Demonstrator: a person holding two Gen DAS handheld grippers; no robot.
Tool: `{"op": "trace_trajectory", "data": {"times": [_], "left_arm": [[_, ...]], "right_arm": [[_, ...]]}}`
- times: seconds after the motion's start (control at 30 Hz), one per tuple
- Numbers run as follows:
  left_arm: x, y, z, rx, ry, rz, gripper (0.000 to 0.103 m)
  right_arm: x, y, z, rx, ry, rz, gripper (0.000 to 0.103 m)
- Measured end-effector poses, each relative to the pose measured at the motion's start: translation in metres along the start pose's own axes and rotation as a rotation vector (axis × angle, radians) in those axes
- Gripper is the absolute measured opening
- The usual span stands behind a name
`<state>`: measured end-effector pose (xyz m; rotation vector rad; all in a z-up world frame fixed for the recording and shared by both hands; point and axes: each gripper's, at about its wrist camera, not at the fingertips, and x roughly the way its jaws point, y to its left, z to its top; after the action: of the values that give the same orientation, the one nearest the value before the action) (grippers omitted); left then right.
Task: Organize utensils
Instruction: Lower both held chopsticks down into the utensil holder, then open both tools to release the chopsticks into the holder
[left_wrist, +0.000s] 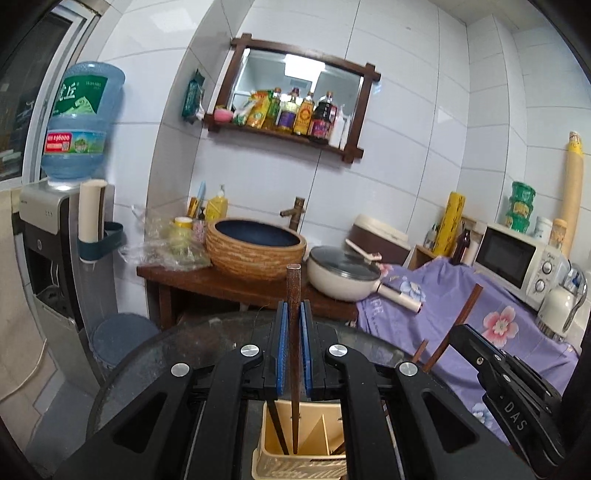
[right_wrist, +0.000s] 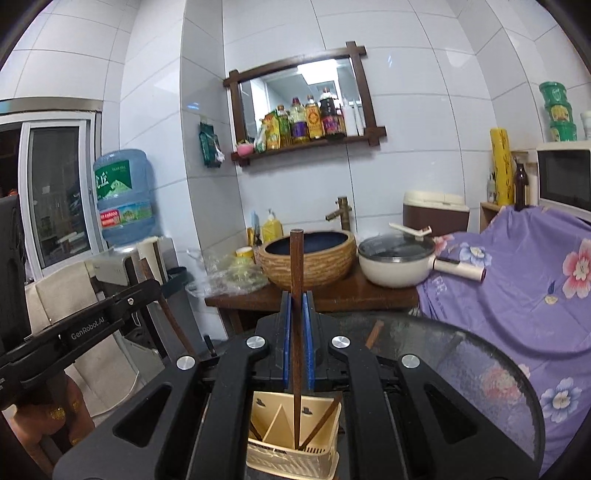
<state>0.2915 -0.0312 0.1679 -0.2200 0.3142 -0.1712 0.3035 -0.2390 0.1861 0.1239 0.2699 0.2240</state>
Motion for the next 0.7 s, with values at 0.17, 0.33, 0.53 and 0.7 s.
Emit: {"op": "trace_trajectory", "data": {"times": [0.17,0.33,0.53,0.7], "left_arm": [[0.016,0.006,-0.021,-0.002,0.061,0.006,0.007],[0.029,0.009,-0.036,0.004,0.110,0.017,0.007],[0.037,0.013,-0.049,0.013,0.135,0.039,0.007],[0.037,0.014,-0.048,0.013,0.138,0.037,0.007]], "right_arm": [[0.010,-0.003,-0.021,0.005,0.038,-0.006,0.007],[0.018,-0.005,-0.036,0.011,0.075,-0.006,0.007],[0.023,-0.009,-0.048,0.023,0.094,-0.009,0.007],[0.023,-0.014,-0.051,0.031,0.092,-0.015,0.007]]}}
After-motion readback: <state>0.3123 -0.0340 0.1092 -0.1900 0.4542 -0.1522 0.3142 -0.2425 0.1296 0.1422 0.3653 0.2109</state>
